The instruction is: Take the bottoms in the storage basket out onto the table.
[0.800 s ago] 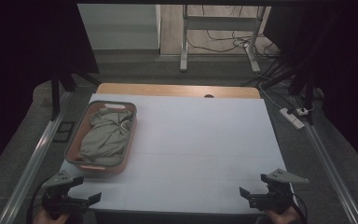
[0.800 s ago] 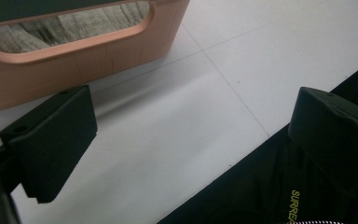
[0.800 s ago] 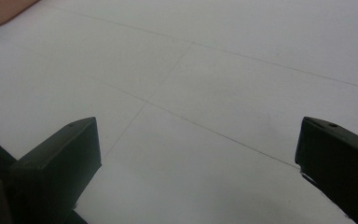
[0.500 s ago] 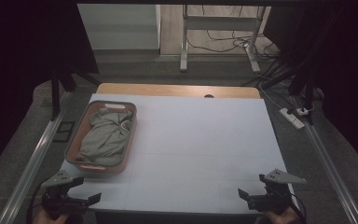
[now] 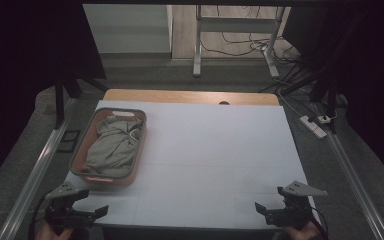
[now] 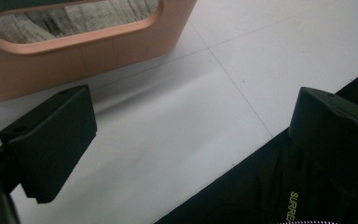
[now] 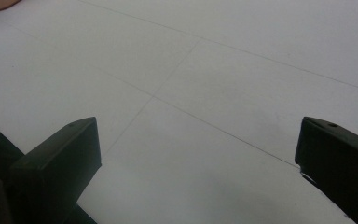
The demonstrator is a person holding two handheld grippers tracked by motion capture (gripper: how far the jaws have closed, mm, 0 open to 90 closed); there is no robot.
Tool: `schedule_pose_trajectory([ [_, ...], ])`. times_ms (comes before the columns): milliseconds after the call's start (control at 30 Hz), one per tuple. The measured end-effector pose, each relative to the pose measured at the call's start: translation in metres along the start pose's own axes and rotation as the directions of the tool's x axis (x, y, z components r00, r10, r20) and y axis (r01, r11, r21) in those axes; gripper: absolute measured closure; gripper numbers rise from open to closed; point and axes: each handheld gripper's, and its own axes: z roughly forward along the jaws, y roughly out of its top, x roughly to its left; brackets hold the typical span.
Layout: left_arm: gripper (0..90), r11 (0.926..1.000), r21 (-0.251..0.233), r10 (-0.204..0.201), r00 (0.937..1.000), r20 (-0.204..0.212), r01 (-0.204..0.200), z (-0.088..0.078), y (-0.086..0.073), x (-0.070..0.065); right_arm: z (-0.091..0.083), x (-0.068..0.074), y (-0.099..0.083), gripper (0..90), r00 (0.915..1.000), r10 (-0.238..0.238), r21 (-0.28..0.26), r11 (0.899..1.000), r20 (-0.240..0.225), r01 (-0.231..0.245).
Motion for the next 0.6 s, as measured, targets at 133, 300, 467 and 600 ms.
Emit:
schedule_pose_trajectory([
  [133,0.0,0.9999,0.002,0.016,0.9997,-0.019,-0.016,-0.0005,0.0005,-0.0025,0.0006,0.0003,0.0001,0.6,1.0,-0.004,0.002,1.0,-0.004,0.004],
  [300,0.0,0.9995,-0.017,0.028,0.9994,-0.02,-0.028,-0.0027,0.0016,-0.0037,0.0012,0.001,0.0004,0.6,0.9999,-0.009,0.011,1.0,-0.011,0.009],
  [467,0.0,0.9983,-0.024,0.052,0.9982,-0.028,-0.053,-0.0039,0.0031,-0.0066,0.002,0.0014,0.0006,0.7,0.9998,-0.016,0.013,1.0,-0.015,0.017],
  [600,0.0,0.9974,-0.028,0.065,0.9972,-0.036,-0.066,-0.0049,0.0043,-0.0076,0.0021,0.0014,0.0006,0.8,0.9997,-0.017,0.015,1.0,-0.017,0.017],
])
